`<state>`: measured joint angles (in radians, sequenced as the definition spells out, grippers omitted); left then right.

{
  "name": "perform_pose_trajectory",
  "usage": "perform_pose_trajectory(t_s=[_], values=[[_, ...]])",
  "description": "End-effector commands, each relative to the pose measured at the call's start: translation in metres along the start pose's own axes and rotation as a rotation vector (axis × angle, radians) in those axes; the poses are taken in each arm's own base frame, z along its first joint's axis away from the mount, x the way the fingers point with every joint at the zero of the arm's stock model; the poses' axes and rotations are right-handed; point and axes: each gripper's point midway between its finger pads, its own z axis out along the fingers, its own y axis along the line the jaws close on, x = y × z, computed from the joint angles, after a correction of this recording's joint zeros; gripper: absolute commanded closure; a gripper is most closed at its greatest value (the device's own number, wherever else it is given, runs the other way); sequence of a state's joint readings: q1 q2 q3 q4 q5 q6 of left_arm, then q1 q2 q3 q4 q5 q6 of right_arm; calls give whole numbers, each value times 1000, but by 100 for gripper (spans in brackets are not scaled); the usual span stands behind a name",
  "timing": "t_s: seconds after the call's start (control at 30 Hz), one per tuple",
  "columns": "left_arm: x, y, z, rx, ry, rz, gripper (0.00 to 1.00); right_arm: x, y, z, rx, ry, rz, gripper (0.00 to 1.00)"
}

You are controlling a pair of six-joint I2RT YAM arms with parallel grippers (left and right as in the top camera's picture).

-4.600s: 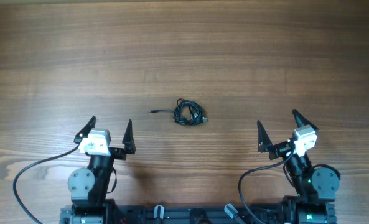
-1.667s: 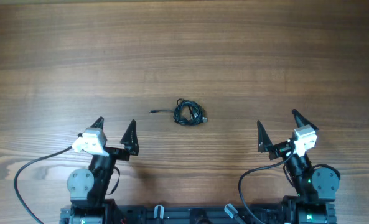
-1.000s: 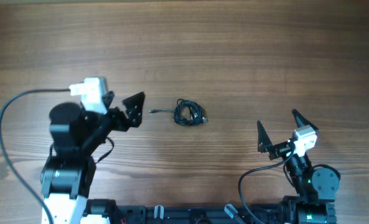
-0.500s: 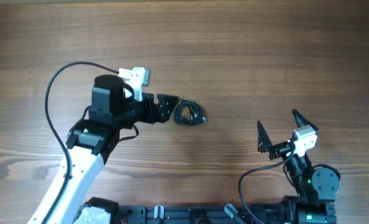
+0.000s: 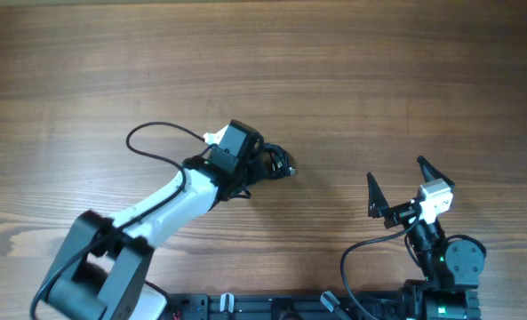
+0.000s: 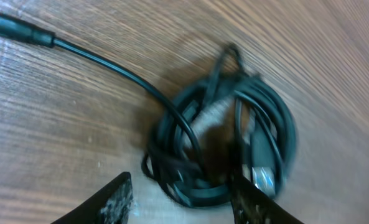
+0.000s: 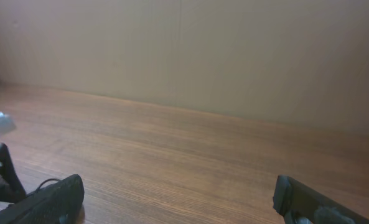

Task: Untangle cables
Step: 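Reach the left gripper to the black cable coil and grasp it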

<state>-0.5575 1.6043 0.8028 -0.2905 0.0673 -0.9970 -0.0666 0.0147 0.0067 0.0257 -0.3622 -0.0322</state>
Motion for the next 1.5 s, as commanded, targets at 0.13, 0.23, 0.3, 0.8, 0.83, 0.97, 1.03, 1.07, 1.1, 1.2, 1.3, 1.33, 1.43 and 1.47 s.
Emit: perform_pose_trajectory(t_s=[0.13,0.23,0.3,0.8,0.83,0.97,1.03,1.07,1.1,1.2,1.3,1.33,1.43,1.47], values=[[-6,3,27,-27,-26,-117,75,-3,3,0,-15,-14,-18,0],[-6,4,28,-27,-25,-79,96,-3,3,0,-15,-14,-19,0],[-25,-16,10,39,-78,248,96,-3,3,0,-15,-14,-18,0],[-23,-22,-69,54,-125,1091,31,-3,3,0,-15,-14,-19,0],[-23,-22,-69,56,-124,1042,27,-3,3,0,-15,-14,-19,0],[-29,-17,-69,29,-137,797,36,-3,3,0,-15,-14,-19,0],[-37,1,-64,-61,-153,602,48,-3,3,0,-15,-14,-19,0],[-38,11,-58,-105,-149,552,55,-3,3,0,-15,-14,-19,0],[-38,16,-53,-126,-143,528,57,-3,3,0,-15,-14,-19,0],[-30,33,-27,-192,-80,498,58,-3,3,0,-15,-14,-19,0],[-30,44,-6,-239,-62,499,66,-3,3,0,-15,-14,-19,0],[-31,46,-3,-249,-61,499,66,-3,3,0,-15,-14,-19,1],[-29,51,5,-265,-47,499,76,-3,3,-1,-15,-15,-19,0],[-28,52,7,-270,-42,499,76,-3,3,0,-15,-14,-19,0]])
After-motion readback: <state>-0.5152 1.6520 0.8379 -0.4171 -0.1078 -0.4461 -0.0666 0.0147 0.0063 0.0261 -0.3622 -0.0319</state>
